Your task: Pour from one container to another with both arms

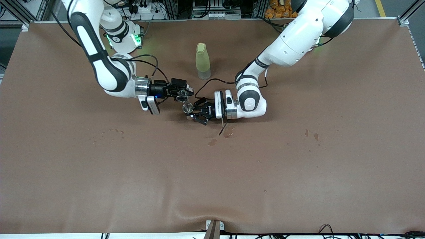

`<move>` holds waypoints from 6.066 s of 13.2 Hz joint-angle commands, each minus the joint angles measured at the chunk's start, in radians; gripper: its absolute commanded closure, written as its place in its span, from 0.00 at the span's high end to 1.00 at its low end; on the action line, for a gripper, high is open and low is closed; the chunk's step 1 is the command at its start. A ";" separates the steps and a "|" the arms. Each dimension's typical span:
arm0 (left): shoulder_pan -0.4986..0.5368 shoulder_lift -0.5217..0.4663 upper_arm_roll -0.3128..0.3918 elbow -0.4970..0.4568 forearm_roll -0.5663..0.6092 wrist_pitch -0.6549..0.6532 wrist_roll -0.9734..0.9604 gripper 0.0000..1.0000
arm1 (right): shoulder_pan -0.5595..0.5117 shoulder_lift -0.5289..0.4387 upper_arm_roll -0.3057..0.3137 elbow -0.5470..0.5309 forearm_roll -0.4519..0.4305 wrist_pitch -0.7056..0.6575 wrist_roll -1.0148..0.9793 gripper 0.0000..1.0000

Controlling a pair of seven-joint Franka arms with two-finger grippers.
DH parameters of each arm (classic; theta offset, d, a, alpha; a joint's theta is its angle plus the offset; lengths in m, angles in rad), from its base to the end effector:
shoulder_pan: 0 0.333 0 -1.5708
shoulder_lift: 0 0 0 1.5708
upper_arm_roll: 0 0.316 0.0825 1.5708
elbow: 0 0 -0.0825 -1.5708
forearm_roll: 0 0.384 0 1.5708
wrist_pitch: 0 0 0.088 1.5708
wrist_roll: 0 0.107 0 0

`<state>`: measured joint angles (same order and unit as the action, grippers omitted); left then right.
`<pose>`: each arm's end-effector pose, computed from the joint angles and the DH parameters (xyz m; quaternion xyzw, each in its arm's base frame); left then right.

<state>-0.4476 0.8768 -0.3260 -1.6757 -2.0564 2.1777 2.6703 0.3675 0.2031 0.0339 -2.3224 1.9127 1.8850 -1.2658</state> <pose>0.4782 -0.4804 0.1300 0.5439 -0.4827 0.4750 0.4955 0.4528 0.2685 0.2798 -0.7244 -0.0781 -0.1104 0.6760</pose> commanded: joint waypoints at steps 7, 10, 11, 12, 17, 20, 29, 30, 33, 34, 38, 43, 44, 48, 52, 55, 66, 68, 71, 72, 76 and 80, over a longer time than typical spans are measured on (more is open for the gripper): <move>0.150 -0.129 -0.007 -0.131 -0.001 0.005 -0.032 0.00 | -0.146 -0.051 -0.132 -0.014 -0.335 -0.211 -0.654 0.00; 0.312 -0.205 -0.018 -0.235 0.213 -0.091 -0.085 0.00 | -0.235 -0.042 -0.196 0.006 -0.475 -0.296 -0.814 0.00; 0.387 -0.214 -0.019 -0.266 0.282 -0.163 -0.086 0.00 | -0.274 -0.039 -0.200 0.024 -0.524 -0.305 -0.870 0.00; 0.464 -0.232 -0.019 -0.300 0.357 -0.255 -0.095 0.00 | -0.320 -0.031 -0.200 0.038 -0.571 -0.306 -0.929 0.00; 0.841 -0.246 -0.018 -0.280 0.834 -0.531 -0.230 0.00 | -0.499 0.054 -0.201 0.118 -0.736 -0.400 -1.176 0.00; 1.028 -0.220 -0.013 -0.217 1.025 -0.625 -0.259 0.00 | -0.574 0.163 -0.201 0.188 -0.793 -0.455 -1.320 0.00; 1.192 -0.045 0.007 -0.076 1.136 -0.628 -0.263 0.00 | -0.653 0.490 -0.201 0.406 -0.811 -0.523 -1.667 0.00; 1.181 -0.042 0.007 -0.072 1.124 -0.628 -0.277 0.00 | -0.654 0.512 -0.201 0.420 -0.811 -0.523 -1.681 0.00; 1.147 0.010 0.010 -0.017 1.119 -0.616 -0.285 0.00 | -0.653 0.591 -0.201 0.472 -0.808 -0.521 -1.731 0.00; 1.143 0.046 0.010 0.016 1.118 -0.616 -0.294 0.00 | -0.651 0.607 -0.200 0.483 -0.807 -0.520 -1.750 0.00; 1.130 0.073 0.022 0.027 1.121 -0.616 -0.299 0.00 | -0.642 0.682 -0.200 0.540 -0.794 -0.514 -1.796 0.00; 1.070 0.120 0.039 0.062 1.081 -0.581 -0.297 0.00 | -0.641 0.732 -0.198 0.567 -0.781 -0.495 -1.816 0.00; 1.070 0.120 0.056 0.062 1.081 -0.581 -0.296 0.00 | -0.641 0.743 -0.198 0.580 -0.778 -0.492 -1.825 0.00; 1.080 0.116 0.076 0.076 1.090 -0.582 -0.282 0.00 | -0.631 0.751 -0.198 0.578 -0.771 -0.469 -1.822 0.00; 1.080 0.111 0.079 0.077 1.088 -0.582 -0.267 0.03 | -0.627 0.751 -0.196 0.577 -0.770 -0.448 -1.810 0.41; 1.080 0.111 0.079 0.077 1.088 -0.582 -0.250 0.20 | -0.624 0.749 -0.198 0.577 -0.770 -0.448 -1.778 0.59; 1.110 0.108 0.085 0.090 1.091 -0.585 -0.254 0.63 | -0.585 0.598 -0.342 0.569 -0.897 -0.362 -1.448 0.98; 1.115 0.102 0.102 0.094 1.093 -0.590 -0.262 0.65 | -0.573 0.541 -0.379 0.569 -0.952 -0.346 -1.356 1.00; 1.124 0.093 0.104 0.154 1.140 -0.596 -0.349 0.66 | -0.544 0.419 -0.413 0.568 -1.070 -0.287 -1.125 1.00; 1.132 0.085 0.102 0.162 1.157 -0.598 -0.395 0.71 | -0.541 0.370 -0.416 0.568 -1.133 -0.279 -0.981 1.00; 1.149 0.045 0.102 0.198 1.168 -0.630 -0.570 0.79 | -0.486 0.166 -0.434 0.569 -1.335 -0.283 -0.505 1.00; 1.153 -0.039 0.091 0.249 1.174 -0.674 -0.876 0.80 | -0.378 -0.016 -0.473 0.586 -1.498 -0.293 -0.027 1.00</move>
<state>0.7072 0.9033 -0.2294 -1.4306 -0.9102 1.5232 1.9189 -0.0626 0.2766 -0.4193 -1.7118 0.4854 1.5876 -1.4827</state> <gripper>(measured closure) 0.203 0.000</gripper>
